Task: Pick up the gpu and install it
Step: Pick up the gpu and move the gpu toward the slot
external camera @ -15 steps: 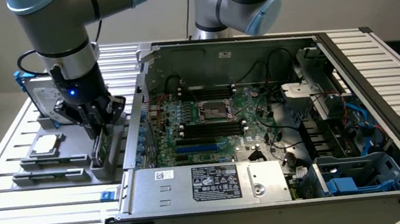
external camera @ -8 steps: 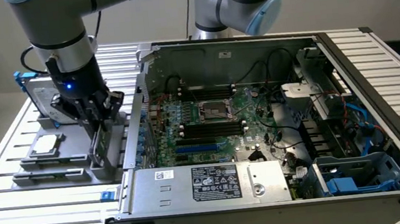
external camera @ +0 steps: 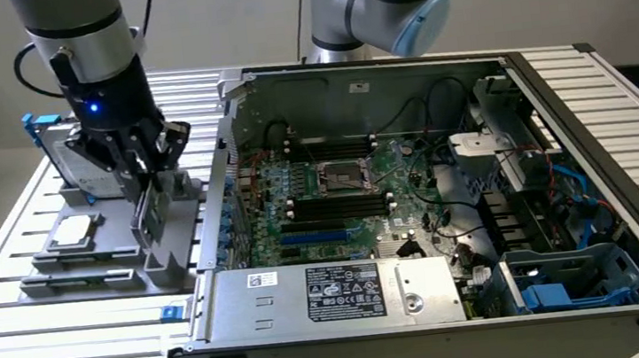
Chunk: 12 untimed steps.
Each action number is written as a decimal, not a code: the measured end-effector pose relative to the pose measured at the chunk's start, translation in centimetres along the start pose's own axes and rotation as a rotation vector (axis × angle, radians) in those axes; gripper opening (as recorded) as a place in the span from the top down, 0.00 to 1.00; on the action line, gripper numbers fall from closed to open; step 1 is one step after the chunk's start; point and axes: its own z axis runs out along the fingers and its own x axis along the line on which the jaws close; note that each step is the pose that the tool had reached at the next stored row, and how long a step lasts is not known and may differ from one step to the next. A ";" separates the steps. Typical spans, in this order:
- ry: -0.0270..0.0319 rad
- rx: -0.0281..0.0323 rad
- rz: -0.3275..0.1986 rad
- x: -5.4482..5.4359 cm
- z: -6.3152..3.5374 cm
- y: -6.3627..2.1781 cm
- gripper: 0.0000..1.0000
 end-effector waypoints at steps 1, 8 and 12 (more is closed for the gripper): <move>0.0002 0.0001 0.000 0.0 -0.45 0.02 0.74; 0.0000 0.0000 0.000 0.1 -3.63 0.15 0.74; 0.0003 0.0001 0.000 -0.3 -5.47 0.18 0.74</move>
